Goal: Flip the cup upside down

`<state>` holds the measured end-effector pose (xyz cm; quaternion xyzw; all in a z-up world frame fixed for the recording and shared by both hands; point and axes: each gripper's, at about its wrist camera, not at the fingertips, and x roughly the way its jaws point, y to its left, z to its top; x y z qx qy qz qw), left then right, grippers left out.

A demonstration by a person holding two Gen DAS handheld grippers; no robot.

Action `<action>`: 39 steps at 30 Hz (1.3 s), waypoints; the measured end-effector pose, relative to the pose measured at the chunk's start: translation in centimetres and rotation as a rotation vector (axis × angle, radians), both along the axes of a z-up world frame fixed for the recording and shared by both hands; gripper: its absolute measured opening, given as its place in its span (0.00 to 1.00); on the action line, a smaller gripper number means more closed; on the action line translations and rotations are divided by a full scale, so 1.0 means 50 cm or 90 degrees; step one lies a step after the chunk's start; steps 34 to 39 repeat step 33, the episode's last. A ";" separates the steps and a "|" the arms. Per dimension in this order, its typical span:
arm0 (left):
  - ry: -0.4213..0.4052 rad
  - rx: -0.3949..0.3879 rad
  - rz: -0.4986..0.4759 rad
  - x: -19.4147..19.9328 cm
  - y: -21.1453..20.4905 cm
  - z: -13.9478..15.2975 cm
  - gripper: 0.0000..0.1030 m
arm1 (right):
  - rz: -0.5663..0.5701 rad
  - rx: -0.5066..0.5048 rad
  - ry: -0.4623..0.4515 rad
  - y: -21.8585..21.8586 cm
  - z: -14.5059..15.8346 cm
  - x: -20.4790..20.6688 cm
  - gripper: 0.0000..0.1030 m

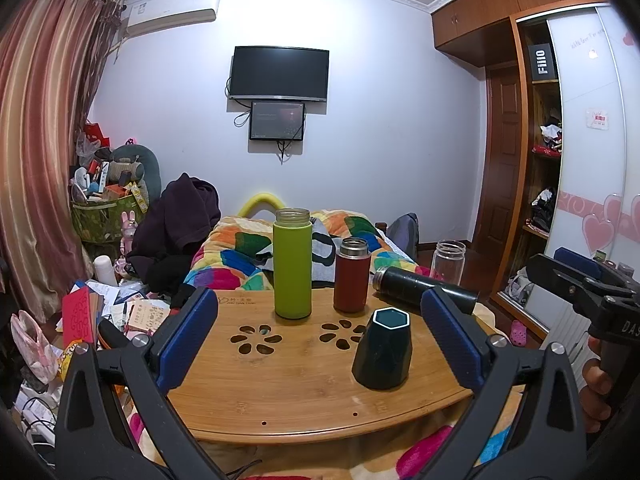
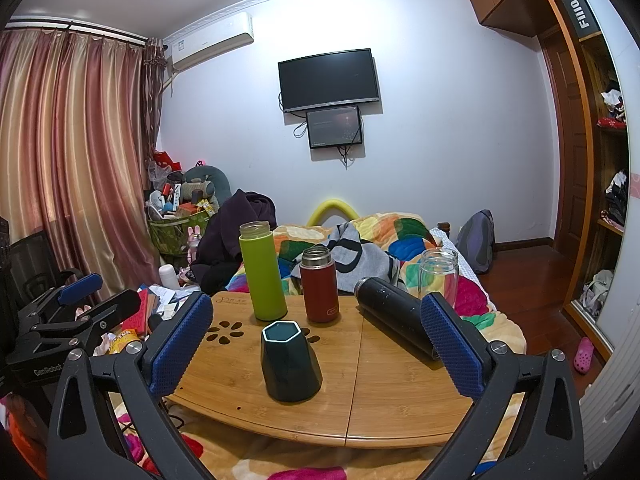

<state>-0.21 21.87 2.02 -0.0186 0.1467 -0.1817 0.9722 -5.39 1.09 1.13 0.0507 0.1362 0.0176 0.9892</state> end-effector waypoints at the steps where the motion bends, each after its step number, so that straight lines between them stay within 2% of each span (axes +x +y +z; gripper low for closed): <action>1: 0.000 -0.001 0.001 0.000 0.000 -0.001 1.00 | 0.000 0.000 0.000 0.000 0.000 0.000 1.00; 39: 0.008 -0.011 -0.012 0.004 0.002 -0.007 1.00 | 0.001 0.004 0.008 0.003 -0.004 0.004 1.00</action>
